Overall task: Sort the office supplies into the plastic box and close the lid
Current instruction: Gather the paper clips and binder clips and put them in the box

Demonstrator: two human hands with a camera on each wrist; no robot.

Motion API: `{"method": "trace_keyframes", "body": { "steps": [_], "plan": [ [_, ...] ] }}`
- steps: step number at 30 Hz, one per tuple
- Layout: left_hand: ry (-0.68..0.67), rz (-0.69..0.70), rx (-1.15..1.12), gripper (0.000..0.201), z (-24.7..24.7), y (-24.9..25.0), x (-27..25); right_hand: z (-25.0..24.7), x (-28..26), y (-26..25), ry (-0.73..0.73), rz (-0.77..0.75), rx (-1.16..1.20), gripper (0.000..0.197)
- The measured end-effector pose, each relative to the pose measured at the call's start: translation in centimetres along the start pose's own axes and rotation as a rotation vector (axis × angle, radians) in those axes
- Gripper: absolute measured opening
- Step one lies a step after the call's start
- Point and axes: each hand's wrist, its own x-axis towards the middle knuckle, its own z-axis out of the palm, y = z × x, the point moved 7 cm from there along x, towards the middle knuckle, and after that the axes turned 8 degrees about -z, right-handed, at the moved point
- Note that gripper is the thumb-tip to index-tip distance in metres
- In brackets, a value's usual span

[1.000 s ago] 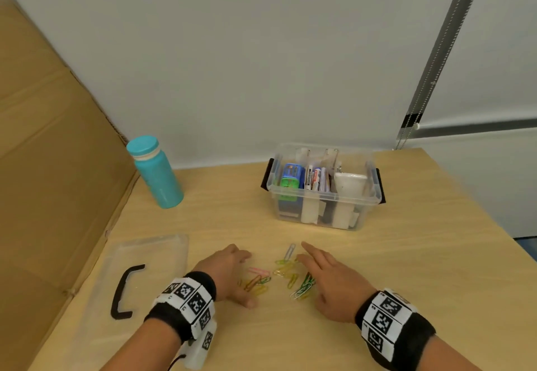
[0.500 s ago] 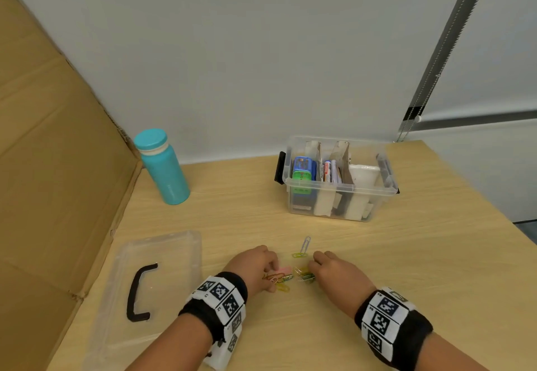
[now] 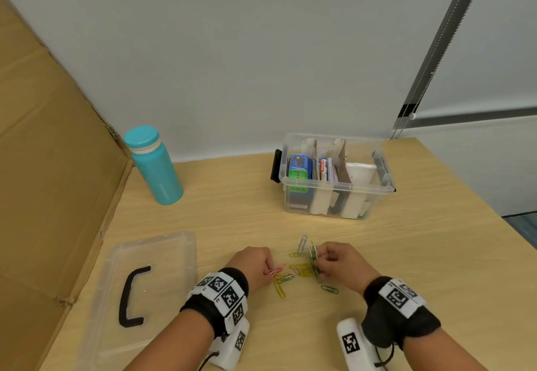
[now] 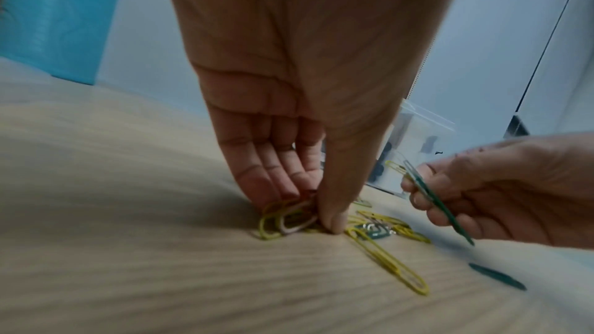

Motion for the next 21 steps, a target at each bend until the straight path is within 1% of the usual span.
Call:
{"method": "trace_keyframes", "body": {
  "steps": [2, 4, 6, 8, 9, 10, 11, 13, 16, 17, 19, 21],
  "plan": [
    [0.006, 0.022, 0.016, 0.018, 0.0, 0.1, 0.0, 0.5, -0.5, 0.2, -0.007, 0.060, 0.400, 0.016],
    [0.029, 0.043, 0.047, 0.017, 0.1, 0.3, 0.0, 0.9, -0.9, 0.1, 0.011, 0.120, 0.664, 0.020],
    [0.061, 0.062, 0.070, 0.016, 0.2, 0.5, -0.1, 1.4, -1.2, 0.1, -0.001, 0.168, 0.845, 0.024],
    [0.081, 0.074, 0.082, 0.014, 0.0, 0.6, -0.3, 2.0, -1.2, -0.1, -0.041, 0.207, 0.979, 0.020],
    [0.085, 0.078, 0.063, 0.012, -0.1, 0.7, -0.4, 2.4, -1.2, -0.2, -0.061, 0.221, 1.014, 0.020],
    [0.087, 0.070, 0.016, 0.007, -0.3, 0.5, -0.4, 2.6, -1.1, -0.3, -0.073, 0.228, 1.014, 0.023],
    [0.088, 0.063, -0.066, 0.002, -0.6, 0.2, -0.4, 2.7, -1.1, -0.3, -0.071, 0.235, 0.977, 0.030],
    [0.082, 0.053, -0.310, 0.010, -1.1, -0.8, -0.2, 2.7, -0.9, 0.0, -0.060, 0.247, 0.860, 0.035],
    [-0.021, 0.077, -0.746, 0.018, -1.3, -1.4, -0.2, 2.3, -1.0, -0.2, -0.053, 0.242, 0.776, 0.027],
    [-0.076, 0.056, -0.925, 0.021, -1.2, -1.4, -0.3, 2.0, -1.1, -0.4, -0.055, 0.226, 0.763, 0.023],
    [-0.190, -0.039, -1.342, 0.024, -0.8, -1.5, -0.4, 1.2, -1.2, -0.8, -0.061, 0.195, 0.711, 0.021],
    [-0.253, -0.112, -1.653, 0.024, -0.6, -1.5, -0.4, 0.2, -1.3, -1.0, -0.071, 0.160, 0.610, 0.023]
  ]
}}
